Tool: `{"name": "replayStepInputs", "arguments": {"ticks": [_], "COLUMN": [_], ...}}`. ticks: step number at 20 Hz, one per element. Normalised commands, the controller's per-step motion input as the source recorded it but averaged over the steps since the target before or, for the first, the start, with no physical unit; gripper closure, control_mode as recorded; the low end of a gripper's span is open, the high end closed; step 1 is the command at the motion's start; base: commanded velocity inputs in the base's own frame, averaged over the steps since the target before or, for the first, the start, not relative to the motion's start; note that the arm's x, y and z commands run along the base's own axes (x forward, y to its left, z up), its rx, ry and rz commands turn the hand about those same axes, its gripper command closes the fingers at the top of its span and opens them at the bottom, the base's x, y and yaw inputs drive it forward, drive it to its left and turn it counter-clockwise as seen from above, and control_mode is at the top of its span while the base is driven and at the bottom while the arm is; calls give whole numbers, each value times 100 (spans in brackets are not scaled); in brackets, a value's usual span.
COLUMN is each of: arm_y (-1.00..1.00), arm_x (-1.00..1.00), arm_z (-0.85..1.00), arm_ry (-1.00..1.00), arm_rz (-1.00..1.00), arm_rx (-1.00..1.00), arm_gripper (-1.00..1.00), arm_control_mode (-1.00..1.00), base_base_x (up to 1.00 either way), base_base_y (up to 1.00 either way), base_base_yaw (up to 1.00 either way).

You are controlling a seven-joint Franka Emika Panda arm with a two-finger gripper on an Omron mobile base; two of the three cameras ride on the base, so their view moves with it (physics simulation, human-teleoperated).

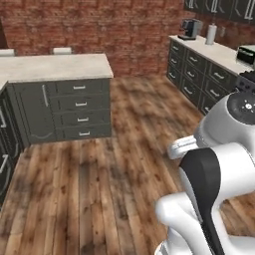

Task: Pick the mango and peach from the fridge and place them inside the tupperware on the counter.

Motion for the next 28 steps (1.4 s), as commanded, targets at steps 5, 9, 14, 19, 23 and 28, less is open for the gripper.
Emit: {"name": "replayStepInputs", "arguments": {"ticks": [5,9,14,19,23,28], "arm_y": [0,0,0,0,0,0], "arm_x": [0,0,0,0,0,0], "arm_z": [0,0,0,0,0,0], "arm_ry": [0,0,0,0,0,0], "arm_rz": [0,0,0,0,0,0], "arm_rx": [0,0,0,0,0,0], "arm_gripper": [100,100,100,100,100,100], "arm_control_mode": [100,100,100,100,100,100], "base_base_x": [97,47,6,0,-1,0], "base_base_y": [0,6,8,22,52,57], "base_base_yaw": [0,72,100,100,100,100]}}
